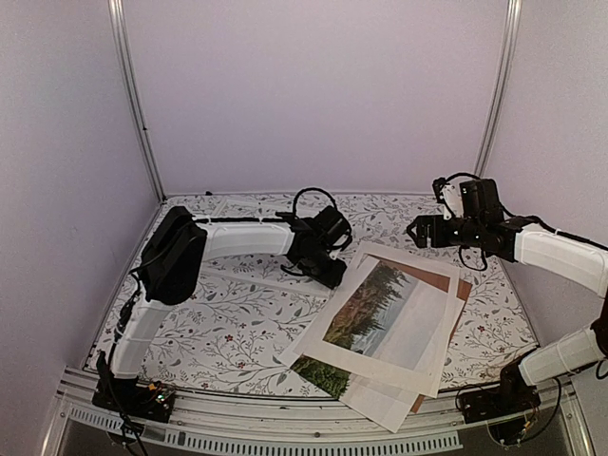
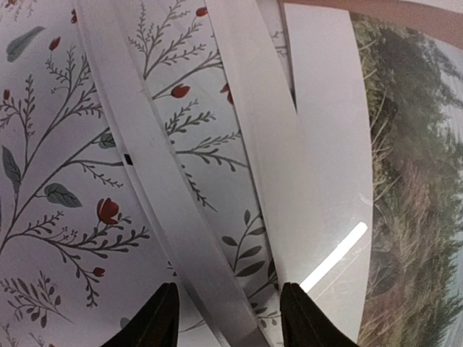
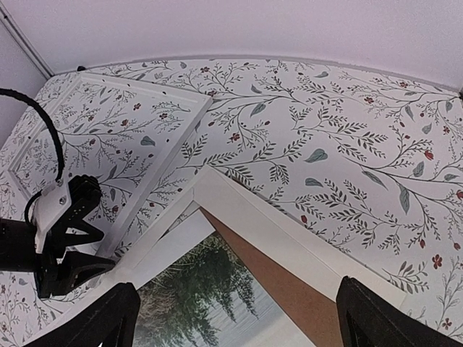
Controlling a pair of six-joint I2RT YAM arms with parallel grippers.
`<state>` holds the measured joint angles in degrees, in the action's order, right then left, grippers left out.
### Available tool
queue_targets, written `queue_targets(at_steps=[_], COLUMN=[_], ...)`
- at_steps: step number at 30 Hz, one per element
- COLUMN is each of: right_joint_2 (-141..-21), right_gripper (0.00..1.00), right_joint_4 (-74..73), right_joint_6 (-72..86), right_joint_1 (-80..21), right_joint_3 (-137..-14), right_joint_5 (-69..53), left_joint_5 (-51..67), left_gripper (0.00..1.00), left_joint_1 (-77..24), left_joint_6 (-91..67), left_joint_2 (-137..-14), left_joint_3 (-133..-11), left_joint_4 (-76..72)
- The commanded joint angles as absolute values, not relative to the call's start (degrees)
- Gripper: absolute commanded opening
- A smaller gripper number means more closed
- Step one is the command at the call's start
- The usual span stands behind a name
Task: Put the photo into the frame
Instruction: Rotate the frame body at the center of the board.
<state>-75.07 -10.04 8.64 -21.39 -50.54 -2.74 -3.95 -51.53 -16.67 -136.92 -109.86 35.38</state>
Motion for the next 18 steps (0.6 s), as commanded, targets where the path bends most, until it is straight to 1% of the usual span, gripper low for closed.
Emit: queue_targets(at_steps=[1, 5, 8, 11, 18], right_joint_2=[-74.71, -74.81, -74.88, -74.75, -74.07], right_gripper=[0.99, 0.99, 0.99, 0.99, 0.99], right_joint_4=[-8.57, -8.53, -8.52, -8.74, -9.10], right_joint_6=[9.49, 9.46, 9.50, 9.49, 9.49], right_joint_1=[-21.96, -21.97, -22.06, -22.13, -22.15], right_joint_3=[-49.92, -49.72, -49.75, -49.67, -49.31], right_joint_5=[-3.74, -3.75, -3.69, -3.46, -2.86], left_joint_5=[-5.20, -5.32, -5.09, -4.66, -2.08], left_gripper=[0.46, 0.40, 0.32, 0.27, 0.21], left_joint_1=[-51.29, -51.20, -51.09, -50.93, -50.66], left_joint_6=[-15.21, -15.09, -14.63, -13.69, -11.25], left_joint_2=[-138.19, -137.49, -136.72, -135.31, -128.83], left_joint_3=[-110.96, -109.39, -107.95, -105.73, -94.98], left_joint_4=[37.34, 37.27, 37.30, 37.35, 38.64])
